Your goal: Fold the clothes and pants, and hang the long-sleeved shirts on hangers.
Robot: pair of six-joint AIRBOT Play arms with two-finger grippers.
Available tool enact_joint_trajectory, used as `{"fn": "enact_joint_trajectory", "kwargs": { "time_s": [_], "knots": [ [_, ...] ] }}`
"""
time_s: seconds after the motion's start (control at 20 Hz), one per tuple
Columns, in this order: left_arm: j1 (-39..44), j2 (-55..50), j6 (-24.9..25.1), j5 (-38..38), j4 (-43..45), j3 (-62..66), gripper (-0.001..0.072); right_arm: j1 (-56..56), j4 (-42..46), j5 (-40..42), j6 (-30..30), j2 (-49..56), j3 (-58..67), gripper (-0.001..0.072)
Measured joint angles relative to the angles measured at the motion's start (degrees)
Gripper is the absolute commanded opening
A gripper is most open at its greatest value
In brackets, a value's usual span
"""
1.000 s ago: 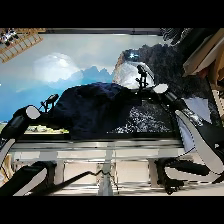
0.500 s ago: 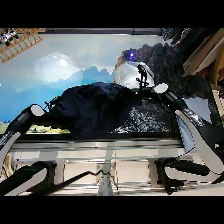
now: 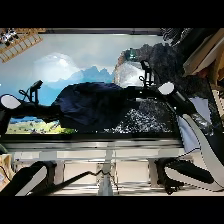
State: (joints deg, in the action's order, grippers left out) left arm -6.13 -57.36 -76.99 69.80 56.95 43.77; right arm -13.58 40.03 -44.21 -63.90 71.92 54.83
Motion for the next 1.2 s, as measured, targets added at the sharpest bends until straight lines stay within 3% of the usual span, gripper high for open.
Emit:
{"fn": "enact_joint_trajectory", "kwargs": {
  "time_s": [0.05, 0.1, 0.35, 0.45, 0.65, 1.2],
  "knots": [
    [-0.2, -0.1, 0.3, 0.5, 0.0, 0.3, 0.0217, 0.0, 1.0, -0.3, -0.8, -0.6, 0.0, 0.0014],
    [0.0, -0.5, 0.7, 1.0, 0.0, 0.6, 0.0323, 0.0, 1.7, -1.0, -1.3, -1.0, 0.0, 0.0014],
    [2.4, -4.8, 1.2, 1.8, 0.0, 1.1, 0.0324, 0.0, 3.3, -2.4, -2.6, -1.9, 0.0, 0.0015],
    [3.2, -6.3, 1.4, 2.1, 0.0, 0.8, 0.0377, 0.0, 3.7, -2.6, -2.8, -2.1, 0.0, 0.0015],
    [3.9, -5.4, -0.7, 2.1, -0.2, -3.9, 0.0383, 0.0, 4.8, -2.6, -3.1, -2.1, 0.0, 0.0015],
    [4.1, 4.1, -7.1, -14.7, -11.1, -23.1, 0.0381, 0.0, 6.1, -1.4, -3.0, -2.1, 0.0, 0.0016]
  ]
}}
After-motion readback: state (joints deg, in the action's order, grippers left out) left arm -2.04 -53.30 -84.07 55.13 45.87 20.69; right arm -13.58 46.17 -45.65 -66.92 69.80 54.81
